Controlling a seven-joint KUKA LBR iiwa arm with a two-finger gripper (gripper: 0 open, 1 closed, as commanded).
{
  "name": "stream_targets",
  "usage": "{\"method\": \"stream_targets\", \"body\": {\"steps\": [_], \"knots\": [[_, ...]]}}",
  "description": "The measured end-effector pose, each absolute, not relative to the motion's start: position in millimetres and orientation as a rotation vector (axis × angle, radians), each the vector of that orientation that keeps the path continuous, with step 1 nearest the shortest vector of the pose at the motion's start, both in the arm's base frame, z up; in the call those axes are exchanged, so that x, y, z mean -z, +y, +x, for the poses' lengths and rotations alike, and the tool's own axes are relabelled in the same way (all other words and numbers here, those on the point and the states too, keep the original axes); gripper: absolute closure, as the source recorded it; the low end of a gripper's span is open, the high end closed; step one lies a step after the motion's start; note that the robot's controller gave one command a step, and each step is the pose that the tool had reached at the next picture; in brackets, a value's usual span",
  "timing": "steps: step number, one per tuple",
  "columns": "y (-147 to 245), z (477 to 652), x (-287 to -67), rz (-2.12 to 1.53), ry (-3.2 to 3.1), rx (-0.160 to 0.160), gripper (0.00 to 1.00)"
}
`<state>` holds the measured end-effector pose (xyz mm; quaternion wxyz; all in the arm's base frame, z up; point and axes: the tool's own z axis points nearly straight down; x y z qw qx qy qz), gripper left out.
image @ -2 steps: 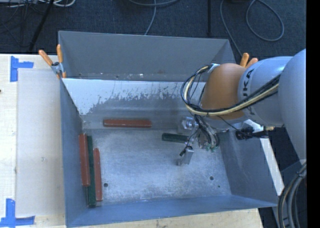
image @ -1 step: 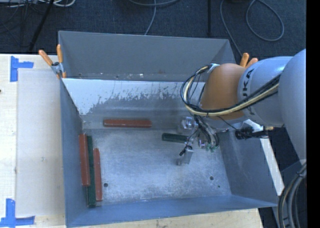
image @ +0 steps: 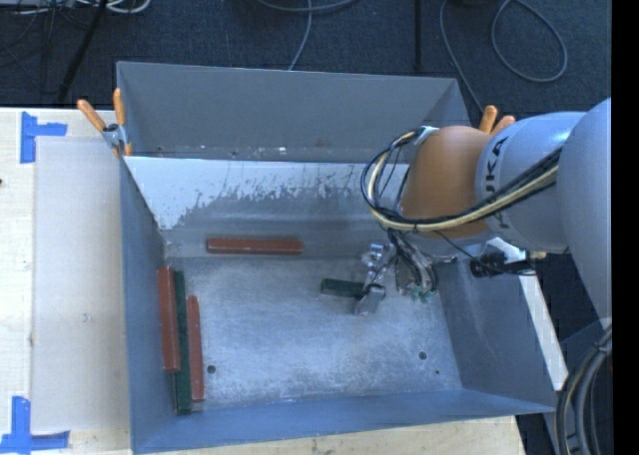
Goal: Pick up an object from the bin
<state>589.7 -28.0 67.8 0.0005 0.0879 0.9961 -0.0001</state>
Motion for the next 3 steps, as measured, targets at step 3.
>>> {"method": "stream_targets", "body": {"steps": [3], "knots": [[-28.2, 594.0, -188.7, 0.256, 3.126, -0.001, 1.00]]}}
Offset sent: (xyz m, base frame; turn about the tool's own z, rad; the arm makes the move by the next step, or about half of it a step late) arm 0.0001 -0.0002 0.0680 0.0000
